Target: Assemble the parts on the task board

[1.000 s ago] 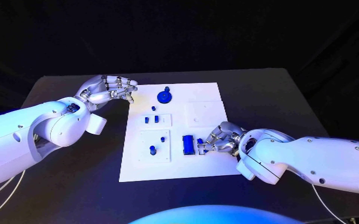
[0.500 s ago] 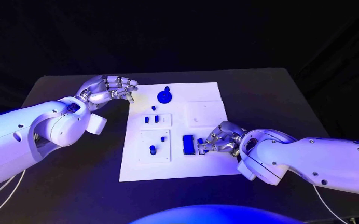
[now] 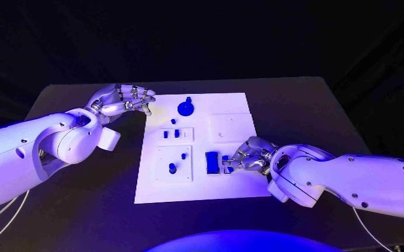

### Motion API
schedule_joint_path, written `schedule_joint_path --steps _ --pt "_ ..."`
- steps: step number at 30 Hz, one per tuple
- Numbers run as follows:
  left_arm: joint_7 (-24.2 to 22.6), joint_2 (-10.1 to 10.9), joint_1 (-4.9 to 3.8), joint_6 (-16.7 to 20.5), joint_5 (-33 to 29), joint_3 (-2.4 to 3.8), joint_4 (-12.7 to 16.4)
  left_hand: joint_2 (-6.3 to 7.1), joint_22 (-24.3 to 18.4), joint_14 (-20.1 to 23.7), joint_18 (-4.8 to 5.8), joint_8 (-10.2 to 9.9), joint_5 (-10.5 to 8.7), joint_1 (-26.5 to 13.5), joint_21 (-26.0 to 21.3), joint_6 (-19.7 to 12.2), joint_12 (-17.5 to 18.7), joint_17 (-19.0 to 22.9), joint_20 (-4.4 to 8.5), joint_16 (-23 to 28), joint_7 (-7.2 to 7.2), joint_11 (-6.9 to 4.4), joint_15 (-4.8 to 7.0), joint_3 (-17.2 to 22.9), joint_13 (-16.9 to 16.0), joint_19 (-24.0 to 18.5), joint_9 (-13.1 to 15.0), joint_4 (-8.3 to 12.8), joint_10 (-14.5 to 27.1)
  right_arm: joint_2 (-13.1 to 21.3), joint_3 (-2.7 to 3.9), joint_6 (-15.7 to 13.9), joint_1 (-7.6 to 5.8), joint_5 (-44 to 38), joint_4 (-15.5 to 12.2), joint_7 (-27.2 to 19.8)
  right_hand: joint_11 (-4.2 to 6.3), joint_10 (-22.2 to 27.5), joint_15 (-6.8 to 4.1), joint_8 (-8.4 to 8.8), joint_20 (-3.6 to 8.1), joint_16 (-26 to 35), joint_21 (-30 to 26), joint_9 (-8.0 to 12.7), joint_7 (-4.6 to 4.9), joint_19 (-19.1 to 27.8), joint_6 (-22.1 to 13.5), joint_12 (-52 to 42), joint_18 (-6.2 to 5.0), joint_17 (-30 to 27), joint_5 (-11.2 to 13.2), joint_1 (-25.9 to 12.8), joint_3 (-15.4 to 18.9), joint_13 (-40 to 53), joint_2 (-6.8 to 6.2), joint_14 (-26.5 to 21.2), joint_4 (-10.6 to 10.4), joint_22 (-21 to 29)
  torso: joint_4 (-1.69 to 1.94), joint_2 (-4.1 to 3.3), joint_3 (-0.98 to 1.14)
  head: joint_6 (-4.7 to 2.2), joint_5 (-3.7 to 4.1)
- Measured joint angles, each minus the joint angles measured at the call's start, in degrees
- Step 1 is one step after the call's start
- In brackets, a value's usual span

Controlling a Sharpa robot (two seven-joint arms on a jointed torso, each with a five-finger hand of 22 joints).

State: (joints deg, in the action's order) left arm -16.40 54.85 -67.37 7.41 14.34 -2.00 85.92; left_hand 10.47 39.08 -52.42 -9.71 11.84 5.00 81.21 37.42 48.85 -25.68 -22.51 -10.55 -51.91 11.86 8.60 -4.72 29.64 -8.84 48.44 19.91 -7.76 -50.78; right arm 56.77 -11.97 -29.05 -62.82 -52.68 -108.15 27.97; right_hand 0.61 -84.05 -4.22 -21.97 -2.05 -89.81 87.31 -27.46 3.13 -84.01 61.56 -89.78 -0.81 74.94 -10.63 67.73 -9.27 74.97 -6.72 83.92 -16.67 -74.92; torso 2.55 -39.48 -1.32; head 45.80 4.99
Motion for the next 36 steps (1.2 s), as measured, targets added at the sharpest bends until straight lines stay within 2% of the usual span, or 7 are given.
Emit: schedule_joint_path --steps 18,27,29,31,32,34,36 --pt "0.1 0.0 0.0 0.0 0.0 0.0 0.0 0.0 0.0 0.0 0.0 0.0 0.0 0.0 0.0 0.0 0.0 0.0 0.0 0.0 0.0 0.0 0.0 0.0 0.0 0.0 0.0 0.0 0.0 -0.2 0.01 1.3 -0.03 -0.9 0.2 0.0 0.0 0.0 0.0 -0.16 0.0 0.0 0.0 -0.3 0.0 0.0 0.0 0.0 0.0 0.0 0.0 -1.5 1.5 0.0 -0.45 0.0 0.1 0.0 -0.02 -0.01 0.01 0.13 -0.01" --pt "0.1 0.0 0.0 0.0 0.0 0.0 -0.1 0.0 0.0 0.0 0.0 0.0 0.0 0.0 0.0 0.0 0.0 0.0 -0.21 0.0 0.0 0.0 0.0 0.0 0.0 0.2 0.0 0.0 0.0 0.6 0.01 1.9 -0.03 -2.1 0.5 -0.4 0.33 0.1 0.0 -0.65 0.41 0.0 -0.3 -0.5 -0.28 0.0 -0.4 0.0 0.0 0.0 0.0 4.8 0.2 0.0 -2.2 0.0 2.3 0.0 -0.02 -0.01 0.02 0.18 -0.04" --pt "0.1 0.0 0.0 0.0 0.0 0.0 -0.1 0.0 0.0 0.0 0.01 0.0 0.0 0.0 0.0 0.0 0.0 0.0 -0.21 0.0 0.0 0.0 0.0 0.0 0.0 0.2 0.0 0.0 0.0 1.0 0.01 1.9 -0.11 -2.1 0.7 -1.0 0.34 0.1 0.0 -0.59 0.41 0.0 -1.0 -0.5 0.17 0.0 -1.2 0.0 0.0 0.0 0.0 4.8 0.5 0.0 -2.2 0.0 2.0 0.0 -0.03 -0.01 0.02 0.14 -0.03" --pt "0.1 -0.1 0.0 0.0 0.0 0.0 -0.2 0.0 0.0 0.0 0.0 0.0 0.0 0.0 -0.2 0.0 0.0 0.0 -0.21 0.0 0.0 0.0 0.0 0.0 0.0 0.2 0.0 0.0 0.0 1.7 -0.01 1.9 -0.5 -1.8 1.0 -2.4 0.11 -0.1 0.0 0.54 0.41 0.1 -3.6 -0.1 0.94 0.0 -3.1 0.1 0.0 0.0 0.0 5.2 1.2 0.0 -2.56 0.0 1.1 0.0 -0.03 0.01 0.02 0.07 0.0" --pt "0.0 -0.1 0.0 0.0 0.0 0.0 -0.3 0.0 0.0 0.0 0.01 0.0 0.0 0.0 -0.3 0.0 0.0 0.0 -0.21 0.0 0.0 0.0 0.0 0.0 0.1 0.2 0.0 0.0 0.0 2.0 -0.02 1.9 -0.82 -1.5 1.2 -3.4 -0.34 0.0 0.16 0.97 0.39 0.3 -5.2 0.1 1.33 0.0 -3.9 0.5 0.0 0.0 0.0 5.3 1.3 0.0 -2.65 0.1 0.8 0.0 -0.03 0.03 0.02 0.01 0.0" --pt "-0.1 -0.2 0.0 0.1 -0.2 -0.01 -0.5 0.0 -0.1 0.0 0.01 0.0 0.0 0.0 -0.3 0.0 0.0 0.0 -0.21 0.0 0.0 0.0 0.0 0.0 0.1 0.2 0.0 0.0 0.0 2.8 0.0 2.1 -1.8 -0.5 1.6 -6.2 -1.64 0.0 1.35 2.15 -0.67 1.8 -12.1 0.4 2.57 0.0 -6.7 4.0 -1.51 0.0 0.0 5.6 2.2 0.0 -2.95 0.1 0.3 0.0 -0.02 0.07 0.01 -0.2 0.1" --pt "-0.3 -0.3 0.0 0.1 -0.4 -0.01 -0.7 0.04 -0.1 0.0 0.0 0.0 0.0 0.0 -0.3 0.0 0.0 0.0 -0.21 0.0 0.0 0.0 0.0 0.0 0.1 0.2 0.0 0.0 0.0 3.4 0.01 2.4 -2.98 0.9 2.4 -9.0 -2.42 0.1 1.92 2.82 -1.29 2.4 -16.0 0.4 3.3 0.0 -8.7 5.9 -1.81 0.0 0.0 5.6 3.8 0.0 -2.96 0.0 0.1 0.0 -0.02 0.14 -0.02 -0.44 0.18"
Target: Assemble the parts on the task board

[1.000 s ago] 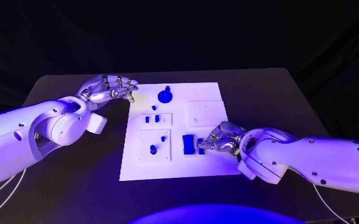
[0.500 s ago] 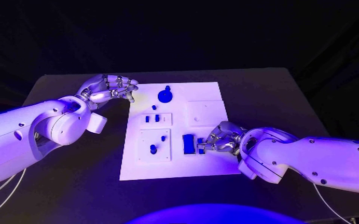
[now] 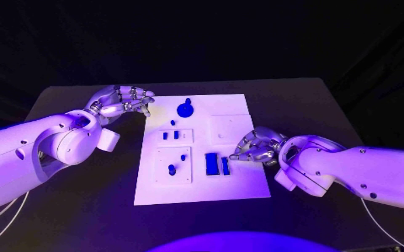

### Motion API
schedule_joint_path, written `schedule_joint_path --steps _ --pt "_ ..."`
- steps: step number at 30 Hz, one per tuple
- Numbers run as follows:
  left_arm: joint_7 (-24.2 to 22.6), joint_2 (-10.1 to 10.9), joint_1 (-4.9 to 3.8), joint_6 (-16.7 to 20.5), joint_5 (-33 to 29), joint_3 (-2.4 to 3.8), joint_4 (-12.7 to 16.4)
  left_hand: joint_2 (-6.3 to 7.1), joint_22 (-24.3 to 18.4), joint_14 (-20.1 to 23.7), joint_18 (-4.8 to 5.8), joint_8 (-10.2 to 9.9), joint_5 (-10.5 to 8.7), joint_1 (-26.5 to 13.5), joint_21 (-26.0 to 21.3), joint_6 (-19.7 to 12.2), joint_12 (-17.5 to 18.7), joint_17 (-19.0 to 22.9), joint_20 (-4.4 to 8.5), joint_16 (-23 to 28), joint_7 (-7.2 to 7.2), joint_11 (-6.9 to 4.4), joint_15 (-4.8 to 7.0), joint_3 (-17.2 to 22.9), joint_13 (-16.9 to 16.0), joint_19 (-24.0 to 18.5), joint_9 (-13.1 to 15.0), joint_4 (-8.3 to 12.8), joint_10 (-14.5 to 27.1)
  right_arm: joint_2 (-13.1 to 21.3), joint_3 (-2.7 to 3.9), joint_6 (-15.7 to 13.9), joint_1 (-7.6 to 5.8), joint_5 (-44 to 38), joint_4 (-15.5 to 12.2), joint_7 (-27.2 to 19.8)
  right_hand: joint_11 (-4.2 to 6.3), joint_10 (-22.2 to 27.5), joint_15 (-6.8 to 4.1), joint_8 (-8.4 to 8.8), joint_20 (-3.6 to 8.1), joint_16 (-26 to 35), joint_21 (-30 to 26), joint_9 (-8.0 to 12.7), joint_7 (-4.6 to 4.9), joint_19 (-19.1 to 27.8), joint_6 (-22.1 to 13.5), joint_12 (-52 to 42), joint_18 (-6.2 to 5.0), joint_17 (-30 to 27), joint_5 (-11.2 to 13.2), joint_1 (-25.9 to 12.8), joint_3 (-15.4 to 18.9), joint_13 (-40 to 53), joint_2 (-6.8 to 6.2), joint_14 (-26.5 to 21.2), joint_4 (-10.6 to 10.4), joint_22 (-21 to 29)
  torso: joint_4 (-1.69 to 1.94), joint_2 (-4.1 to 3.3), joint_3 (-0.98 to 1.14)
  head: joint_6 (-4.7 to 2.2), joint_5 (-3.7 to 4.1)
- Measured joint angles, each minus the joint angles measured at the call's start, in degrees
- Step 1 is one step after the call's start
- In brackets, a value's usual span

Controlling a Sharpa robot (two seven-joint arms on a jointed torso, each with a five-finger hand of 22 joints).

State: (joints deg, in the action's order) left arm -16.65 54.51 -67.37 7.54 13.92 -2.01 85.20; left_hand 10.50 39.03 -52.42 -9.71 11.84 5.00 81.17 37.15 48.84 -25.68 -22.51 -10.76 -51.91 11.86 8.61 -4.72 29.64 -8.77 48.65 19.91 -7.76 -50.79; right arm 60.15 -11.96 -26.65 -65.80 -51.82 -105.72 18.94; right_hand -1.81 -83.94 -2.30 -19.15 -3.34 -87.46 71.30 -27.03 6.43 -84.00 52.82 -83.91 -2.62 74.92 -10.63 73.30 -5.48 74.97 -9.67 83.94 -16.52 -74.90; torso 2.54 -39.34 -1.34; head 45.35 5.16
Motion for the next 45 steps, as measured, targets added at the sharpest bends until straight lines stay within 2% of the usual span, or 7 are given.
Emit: schedule_joint_path --steps 7,14,22,29,34,37,45 --pt "-1.1 -1.2 0.01 0.7 -2.8 -0.01 -1.9 0.31 -0.5 1.2 0.0 0.0 0.0 -0.3 -1.1 0.0 -0.5 0.2 -0.18 0.8 0.0 0.0 -0.56 -0.3 0.0 -0.2 0.0 -0.6 0.0 0.2 0.23 1.4 -4.21 8.8 6.4 -12.4 -1.2 4.4 1.03 0.15 -1.48 7.0 -19.9 -0.3 1.34 4.7 -3.1 10.0 -3.72 -1.2 -7.2 1.6 1.6 0.0 2.09 -0.1 0.1 0.0 -0.11 0.49 -0.31 -1.14 0.13" --pt "-3.7 -4.1 0.05 3.3 -7.4 -0.03 -7.1 0.85 -5.6 7.3 0.01 0.0 0.0 -0.5 -9.5 -0.5 -0.2 3.8 -2.38 9.0 0.49 0.94 -2.38 -0.1 1.1 -4.3 -0.1 -2.0 0.9 -5.4 1.01 1.6 -6.18 21.6 18.3 -24.5 -2.93 25.0 2.42 0.14 -2.79 32.5 -54.3 -0.4 2.29 15.4 -5.1 39.6 -7.21 -27.6 -7.0 7.6 -1.7 -17.2 2.83 -13.1 0.0 11.7 -0.47 1.61 -0.71 -3.36 -0.3" --pt "-7.6 -9.9 0.25 6.5 -10.4 -0.01 -16.0 1.19 -19.1 11.6 0.01 -0.7 -0.14 -0.1 -27.7 -3.0 10.4 10.8 -5.85 30.7 -0.33 3.02 -5.81 -1.1 5.1 -10.0 -2.4 -3.9 0.1 -14.7 1.95 1.9 -6.06 31.6 33.6 -34.1 -5.01 27.0 5.59 1.09 -5.91 55.3 -66.9 2.6 4.75 22.0 -5.8 63.2 -7.17 -40.2 -5.8 8.8 -14.2 -46.0 0.18 -22.2 0.0 26.4 -0.69 2.96 -0.74 -6.53 -1.24" --pt "-9.7 -14.3 0.3 7.8 -12.3 0.02 -21.6 -0.28 -25.2 17.8 2.37 -2.6 -0.28 -0.2 -33.3 -5.7 17.7 14.8 -5.06 39.8 -2.49 1.7 -4.5 -4.7 5.4 -12.9 -5.2 -3.7 3.4 -19.5 2.47 2.6 -5.09 36.5 41.4 -39.4 -5.86 24.1 7.41 5.13 -7.74 69.9 -67.8 7.8 4.91 27.1 -5.3 72.6 -7.15 -48.7 -3.2 6.2 -19.1 -61.6 -1.86 -24.5 2.4 40.0 -0.66 3.58 -0.47 -8.8 -2.03" --pt "-9.5 -13.7 0.63 8.1 -12.3 0.03 -20.5 -6.0 -32.8 36.7 6.29 -7.7 -2.88 -15.3 -35.4 -29.1 22.2 19.0 3.55 46.4 -7.54 -3.99 0.55 -18.3 7.2 -32.3 -13.2 2.5 29.1 -19.0 3.05 2.2 -4.67 36.6 40.0 -39.2 -1.71 49.2 4.64 12.86 -1.7 79.7 -69.8 18.3 -1.4 54.8 -31.5 78.9 -2.03 -63.2 4.4 -8.9 -5.6 -69.1 4.47 -49.4 10.2 59.3 -0.74 3.77 -0.44 -8.71 -2.13" --pt "-9.5 -13.4 1.31 9.1 -12.3 0.16 -18.4 -7.79 -35.3 43.0 7.61 -9.3 -3.72 -23.2 -36.1 -37.0 23.6 20.4 6.4 48.6 -9.26 -5.85 2.22 -22.8 7.8 -38.9 -15.9 4.6 37.8 -18.6 3.97 1.4 -3.64 37.1 37.6 -39.3 -0.33 62.8 3.72 15.33 0.28 82.8 -70.2 21.8 -3.38 66.3 -39.9 80.9 -0.39 -67.8 6.9 -16.4 -1.3 -71.4 6.53 -62.9 12.7 65.4 -0.99 4.44 -0.19 -9.15 -2.77" --pt "-9.9 -11.7 3.92 16.4 -12.6 1.12 -7.6 -9.8 -38.0 49.9 8.53 -11.1 -4.34 -62.0 -36.5 -45.7 25.0 21.9 9.71 50.8 -11.19 -7.87 4.05 -27.7 8.5 -45.9 -18.9 7.0 47.3 -16.9 8.51 -4.4 1.36 41.5 26.1 -41.3 1.28 78.5 2.65 18.06 2.58 86.2 -70.8 25.7 -5.61 79.4 -49.5 82.9 0.95 -73.1 9.5 -55.8 3.6 -74.1 8.89 -78.5 15.7 72.5 -2.1 7.16 0.93 -10.7 -4.82"
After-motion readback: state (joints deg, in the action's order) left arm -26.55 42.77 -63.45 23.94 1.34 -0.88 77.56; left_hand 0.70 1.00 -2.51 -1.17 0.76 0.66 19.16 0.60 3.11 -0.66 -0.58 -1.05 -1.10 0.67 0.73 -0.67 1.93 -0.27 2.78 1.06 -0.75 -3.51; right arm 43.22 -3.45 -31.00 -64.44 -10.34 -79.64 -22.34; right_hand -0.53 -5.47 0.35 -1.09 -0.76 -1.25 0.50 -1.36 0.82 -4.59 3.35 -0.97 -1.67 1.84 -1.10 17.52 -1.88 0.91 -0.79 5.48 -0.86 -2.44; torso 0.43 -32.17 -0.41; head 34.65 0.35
